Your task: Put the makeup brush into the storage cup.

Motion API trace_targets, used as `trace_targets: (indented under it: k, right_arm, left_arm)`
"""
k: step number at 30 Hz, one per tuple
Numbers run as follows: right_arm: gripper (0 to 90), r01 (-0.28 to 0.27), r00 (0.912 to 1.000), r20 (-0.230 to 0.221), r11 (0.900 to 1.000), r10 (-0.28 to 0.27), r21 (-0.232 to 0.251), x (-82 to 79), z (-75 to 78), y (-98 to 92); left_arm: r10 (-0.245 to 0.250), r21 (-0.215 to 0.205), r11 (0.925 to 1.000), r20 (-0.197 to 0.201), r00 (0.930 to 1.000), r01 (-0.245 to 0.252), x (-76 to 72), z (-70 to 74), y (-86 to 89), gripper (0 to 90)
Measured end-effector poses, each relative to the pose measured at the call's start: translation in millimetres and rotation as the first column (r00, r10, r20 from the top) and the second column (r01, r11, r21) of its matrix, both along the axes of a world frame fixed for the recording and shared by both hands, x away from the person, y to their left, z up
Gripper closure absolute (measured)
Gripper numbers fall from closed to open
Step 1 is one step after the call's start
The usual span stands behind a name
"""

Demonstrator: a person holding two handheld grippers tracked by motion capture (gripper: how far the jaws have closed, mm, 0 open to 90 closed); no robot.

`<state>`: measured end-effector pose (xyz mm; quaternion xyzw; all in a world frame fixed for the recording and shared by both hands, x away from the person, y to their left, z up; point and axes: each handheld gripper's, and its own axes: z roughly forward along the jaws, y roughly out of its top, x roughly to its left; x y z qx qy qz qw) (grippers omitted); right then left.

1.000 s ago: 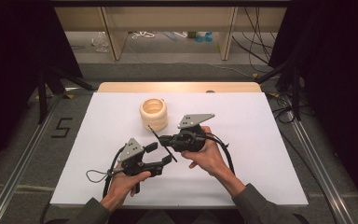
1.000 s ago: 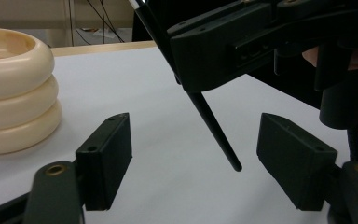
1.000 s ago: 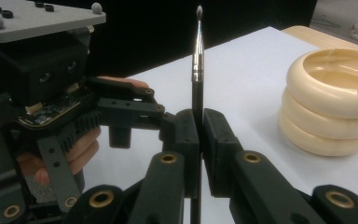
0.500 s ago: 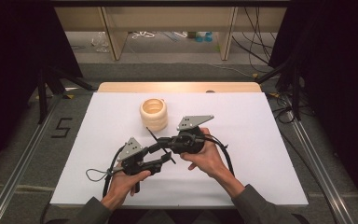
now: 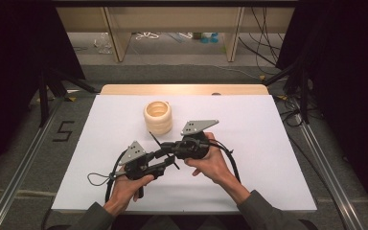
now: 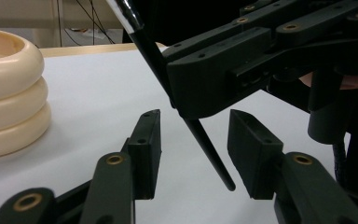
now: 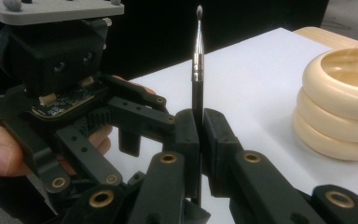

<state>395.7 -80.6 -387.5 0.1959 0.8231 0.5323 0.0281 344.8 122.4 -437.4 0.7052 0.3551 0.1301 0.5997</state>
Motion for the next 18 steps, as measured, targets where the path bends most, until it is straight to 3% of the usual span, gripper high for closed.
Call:
trace_targets:
  k: [12, 18]
  right_arm:
    - [85.6, -0.003, 1.0, 0.003, 0.999, 0.003, 0.033, -1.1, 1.5, -1.6]
    - [85.6, -0.011, 0.9999, -0.001, 1.0, 0.011, 0.023, -1.7, 1.6, -1.4]
  left_arm:
    - [-0.021, -0.013, 0.9997, -0.001, 0.9998, 0.021, -0.7, 0.7, -0.6, 63.6]
    - [-0.024, -0.012, 0.9996, 0.001, 0.9997, 0.024, -1.1, 0.9, 0.2, 66.4]
